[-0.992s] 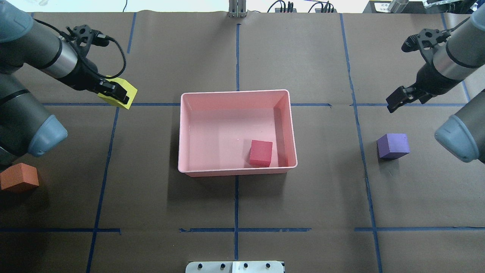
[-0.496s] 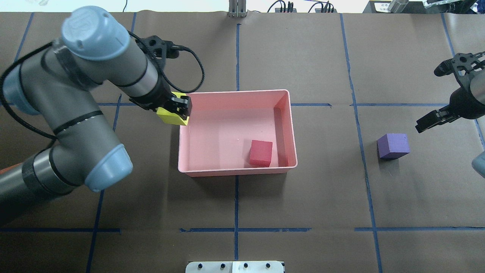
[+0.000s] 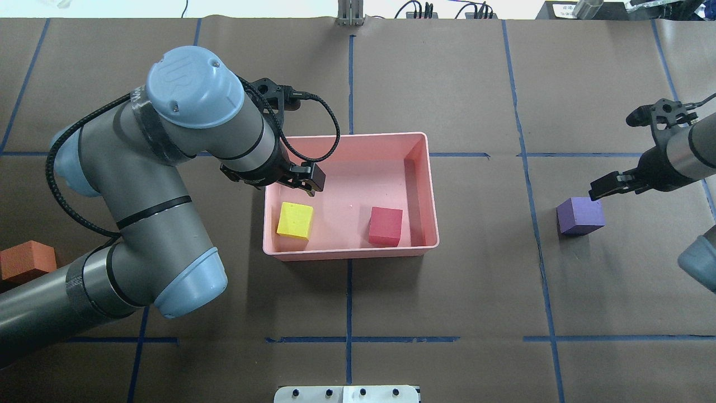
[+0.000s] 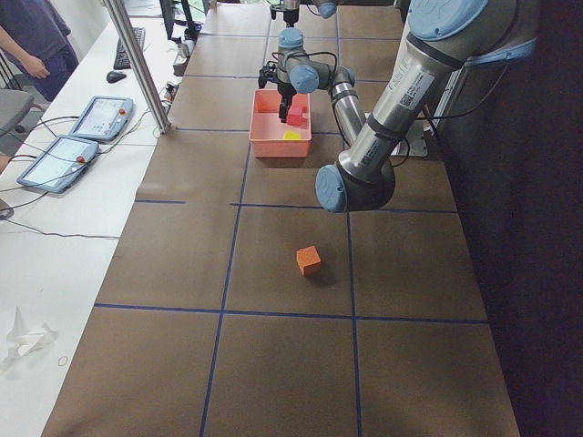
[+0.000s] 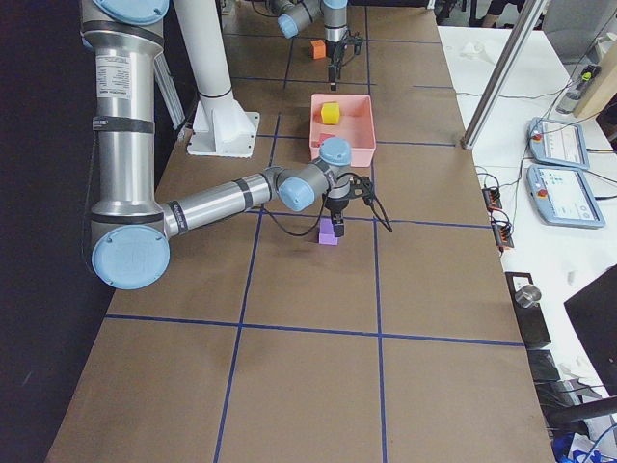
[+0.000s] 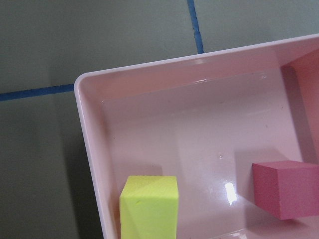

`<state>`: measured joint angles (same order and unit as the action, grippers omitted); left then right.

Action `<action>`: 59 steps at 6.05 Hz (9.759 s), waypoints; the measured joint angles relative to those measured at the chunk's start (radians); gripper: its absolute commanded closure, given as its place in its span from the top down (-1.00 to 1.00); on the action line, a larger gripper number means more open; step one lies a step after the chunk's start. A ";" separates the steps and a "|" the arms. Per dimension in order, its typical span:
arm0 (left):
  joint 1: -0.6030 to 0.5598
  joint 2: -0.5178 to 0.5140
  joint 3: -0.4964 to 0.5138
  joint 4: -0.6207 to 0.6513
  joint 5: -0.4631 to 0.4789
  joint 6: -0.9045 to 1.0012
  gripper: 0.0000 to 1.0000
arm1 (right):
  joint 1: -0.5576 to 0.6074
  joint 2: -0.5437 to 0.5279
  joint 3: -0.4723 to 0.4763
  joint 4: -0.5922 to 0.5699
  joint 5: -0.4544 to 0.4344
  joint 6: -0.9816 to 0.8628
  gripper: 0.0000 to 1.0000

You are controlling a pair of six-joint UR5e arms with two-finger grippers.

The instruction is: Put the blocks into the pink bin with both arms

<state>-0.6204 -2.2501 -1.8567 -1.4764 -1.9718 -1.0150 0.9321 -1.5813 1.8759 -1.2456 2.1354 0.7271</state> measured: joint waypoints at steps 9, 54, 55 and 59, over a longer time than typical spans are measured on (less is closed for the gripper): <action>0.002 0.014 -0.008 -0.003 0.003 0.007 1.00 | -0.141 0.046 -0.122 0.011 -0.095 0.107 -0.51; -0.018 -0.174 0.218 -0.044 -0.046 -0.374 1.00 | 0.237 0.064 0.076 -0.349 0.118 -0.476 1.00; 0.003 -0.191 0.232 -0.041 -0.006 -0.400 1.00 | 0.258 0.037 0.081 -0.349 0.130 -0.507 1.00; -0.030 0.021 0.048 -0.031 0.002 -0.188 1.00 | 0.343 -0.072 0.082 -0.348 0.135 -0.686 1.00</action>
<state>-0.6504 -2.2292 -1.8088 -1.5074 -1.9697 -1.2030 1.2753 -1.6529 1.9578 -1.5939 2.2708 0.0408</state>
